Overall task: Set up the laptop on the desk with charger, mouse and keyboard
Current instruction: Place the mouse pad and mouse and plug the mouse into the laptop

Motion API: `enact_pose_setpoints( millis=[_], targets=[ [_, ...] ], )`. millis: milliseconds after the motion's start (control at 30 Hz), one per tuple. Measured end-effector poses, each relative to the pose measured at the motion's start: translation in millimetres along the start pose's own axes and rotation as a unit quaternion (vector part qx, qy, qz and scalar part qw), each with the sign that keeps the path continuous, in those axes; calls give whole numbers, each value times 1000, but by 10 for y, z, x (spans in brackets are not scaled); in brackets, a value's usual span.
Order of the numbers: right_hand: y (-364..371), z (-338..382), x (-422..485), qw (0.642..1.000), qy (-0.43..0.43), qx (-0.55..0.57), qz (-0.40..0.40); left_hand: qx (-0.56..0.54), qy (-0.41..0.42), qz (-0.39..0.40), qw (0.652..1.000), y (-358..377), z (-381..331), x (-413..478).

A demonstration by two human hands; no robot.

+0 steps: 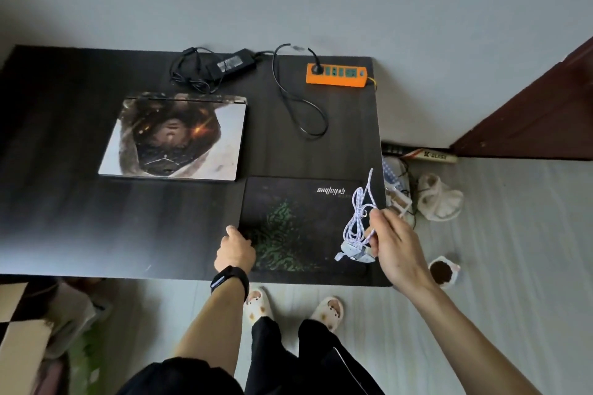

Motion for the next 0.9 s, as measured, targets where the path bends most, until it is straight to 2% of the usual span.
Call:
enact_pose_setpoints(
  millis=[100,167,233,300,333,400,467,567,667,733,800,867,900],
  targets=[
    [67,163,-41,1000,-2,-1,8,46,36,-2,998,-36,-49,-80],
    [91,306,-56,1000,1,30,8,2,135,27,990,-74,-307,-240],
    [133,398,-50,998,4,53,14,-56,260,134,955,-14,-669,-561],
    [216,463,-48,998,7,52,27,-36,369,223,901,56,-984,-1010],
    [255,484,-42,998,9,51,36,-10,400,239,885,92,-1103,-1176],
    [337,537,-23,998,14,46,49,31,426,213,879,79,-1283,-1343],
    [402,636,0,998,14,46,46,38,426,155,891,-81,-1392,-1347],
    [441,702,85,997,19,72,20,26,404,115,907,-304,-1387,-1217],
    [364,623,186,994,30,104,-25,-12,391,113,913,-471,-1311,-1103],
    [337,481,188,998,33,34,-30,-113,360,155,913,-506,-1245,-1023],
    [493,221,117,997,50,-40,37,-210,311,204,904,-505,-1169,-954],
    [777,-89,-11,988,73,-64,122,-246,284,230,898,-501,-1130,-897],
    [879,-203,-73,985,82,-69,135,-244,277,233,900,-501,-1131,-877]
  ],
)
Point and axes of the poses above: each hand's wrist, its own x-axis towards the middle knuckle, its own y-axis out of the palm, z = x × y, the point moved 8 cm from there along x, towards the middle knuckle, and after that the axes turned 8 degrees about z, right-handed, at the moved point
